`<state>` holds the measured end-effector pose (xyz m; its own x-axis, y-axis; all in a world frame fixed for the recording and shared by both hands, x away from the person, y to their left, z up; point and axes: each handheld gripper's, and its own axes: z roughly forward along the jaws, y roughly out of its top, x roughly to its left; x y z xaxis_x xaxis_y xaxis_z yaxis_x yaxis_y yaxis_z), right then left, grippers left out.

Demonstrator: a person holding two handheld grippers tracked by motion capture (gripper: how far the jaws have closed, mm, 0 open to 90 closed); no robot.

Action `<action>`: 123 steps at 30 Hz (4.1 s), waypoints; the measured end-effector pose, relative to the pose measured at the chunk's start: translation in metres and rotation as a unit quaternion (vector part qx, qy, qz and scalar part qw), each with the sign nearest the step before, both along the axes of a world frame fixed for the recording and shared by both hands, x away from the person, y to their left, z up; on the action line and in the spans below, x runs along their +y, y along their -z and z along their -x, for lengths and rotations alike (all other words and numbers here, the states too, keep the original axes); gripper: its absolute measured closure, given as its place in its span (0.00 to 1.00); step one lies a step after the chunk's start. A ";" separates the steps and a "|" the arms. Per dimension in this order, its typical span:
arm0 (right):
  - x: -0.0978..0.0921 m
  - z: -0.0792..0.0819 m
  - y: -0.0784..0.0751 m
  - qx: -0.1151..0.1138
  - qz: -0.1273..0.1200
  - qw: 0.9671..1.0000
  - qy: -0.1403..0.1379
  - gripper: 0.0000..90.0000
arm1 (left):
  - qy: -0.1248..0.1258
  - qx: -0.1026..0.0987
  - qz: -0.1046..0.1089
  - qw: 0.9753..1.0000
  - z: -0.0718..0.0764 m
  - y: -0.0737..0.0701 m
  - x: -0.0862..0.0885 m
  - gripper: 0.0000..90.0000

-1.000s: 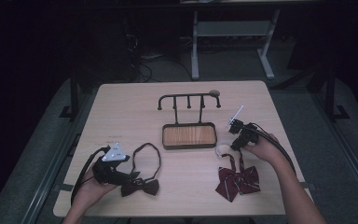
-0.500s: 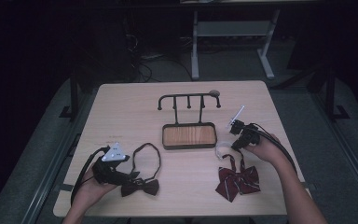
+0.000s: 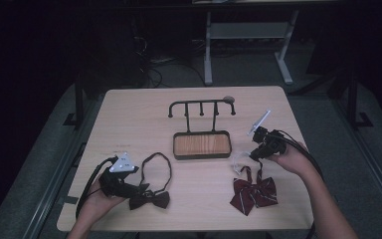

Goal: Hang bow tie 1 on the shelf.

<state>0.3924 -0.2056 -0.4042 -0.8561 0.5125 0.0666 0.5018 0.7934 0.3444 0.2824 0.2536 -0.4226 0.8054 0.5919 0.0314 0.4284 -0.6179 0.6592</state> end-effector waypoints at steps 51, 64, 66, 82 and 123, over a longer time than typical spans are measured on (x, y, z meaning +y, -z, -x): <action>0.018 0.019 -0.113 -0.050 -0.038 0.995 -0.080 0.93 | 0.000 -0.002 0.002 1.000 0.000 0.000 0.001 0.31; 0.025 0.008 -0.131 -0.054 -0.038 0.995 -0.075 0.93 | 0.000 -0.001 0.000 1.000 0.000 0.000 0.001 0.31; 0.026 0.005 -0.133 -0.054 -0.037 0.995 -0.072 0.93 | 0.000 -0.002 0.001 1.000 0.000 0.000 0.001 0.31; 0.028 -0.017 -0.145 -0.057 -0.032 0.997 -0.052 0.93 | -0.001 0.001 0.005 1.000 0.000 0.000 0.001 0.31; 0.028 -0.071 -0.143 -0.039 -0.025 0.999 0.018 0.93 | 0.005 -0.002 0.005 1.000 0.001 -0.002 0.000 0.31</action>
<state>0.4635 -0.1778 -0.2616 -0.8405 0.5411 0.0278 0.5004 0.7556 0.4226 0.2815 0.2535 -0.4206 0.8106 0.5848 0.0292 0.4199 -0.6153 0.6672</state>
